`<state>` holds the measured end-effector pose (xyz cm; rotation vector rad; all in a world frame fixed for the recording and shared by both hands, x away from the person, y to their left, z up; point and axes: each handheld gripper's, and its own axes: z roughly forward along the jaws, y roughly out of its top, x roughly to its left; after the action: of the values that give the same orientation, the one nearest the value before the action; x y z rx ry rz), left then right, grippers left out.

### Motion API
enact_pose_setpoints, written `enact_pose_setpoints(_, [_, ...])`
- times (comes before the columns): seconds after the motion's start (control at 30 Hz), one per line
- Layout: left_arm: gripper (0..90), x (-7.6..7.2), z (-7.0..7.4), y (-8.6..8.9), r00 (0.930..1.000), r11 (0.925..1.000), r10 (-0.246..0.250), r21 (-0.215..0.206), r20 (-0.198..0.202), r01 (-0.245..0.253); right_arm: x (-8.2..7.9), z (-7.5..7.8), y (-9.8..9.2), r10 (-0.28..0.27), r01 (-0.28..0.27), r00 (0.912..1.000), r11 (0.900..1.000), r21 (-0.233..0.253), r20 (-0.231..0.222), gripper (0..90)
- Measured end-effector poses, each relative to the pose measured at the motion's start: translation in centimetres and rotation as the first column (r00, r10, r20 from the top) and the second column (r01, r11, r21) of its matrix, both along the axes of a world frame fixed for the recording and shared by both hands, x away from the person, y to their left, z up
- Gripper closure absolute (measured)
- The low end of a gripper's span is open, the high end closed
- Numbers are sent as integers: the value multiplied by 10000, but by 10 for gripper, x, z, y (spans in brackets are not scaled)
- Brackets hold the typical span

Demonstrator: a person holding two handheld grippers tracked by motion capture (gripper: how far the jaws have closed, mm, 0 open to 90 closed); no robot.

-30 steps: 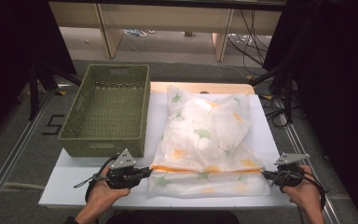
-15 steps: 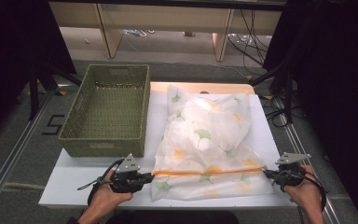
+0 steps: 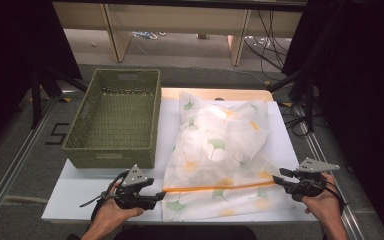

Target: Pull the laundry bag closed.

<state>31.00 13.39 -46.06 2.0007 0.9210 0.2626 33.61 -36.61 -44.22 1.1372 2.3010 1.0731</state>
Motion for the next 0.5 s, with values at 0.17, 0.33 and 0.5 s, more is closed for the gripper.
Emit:
enact_pose_setpoints(0.17, [301, -1, 5, 9, 9985, 9989, 461, 45, 296, -463, -1, 5, 19, 303, -309, 9982, 9995, 100, 522, 500])
enact_pose_setpoints(0.33, [266, -3, 7, 15, 9953, 9954, 877, -417, 419, -859, -3, 7, 29, 307, -370, 9955, 9969, 696, 898, 473])
enact_pose_setpoints(0.5, [242, -6, 7, 18, 9967, 9971, 652, -431, 476, -632, -8, 7, 33, 437, -521, 9963, 9920, 1147, 745, 429])
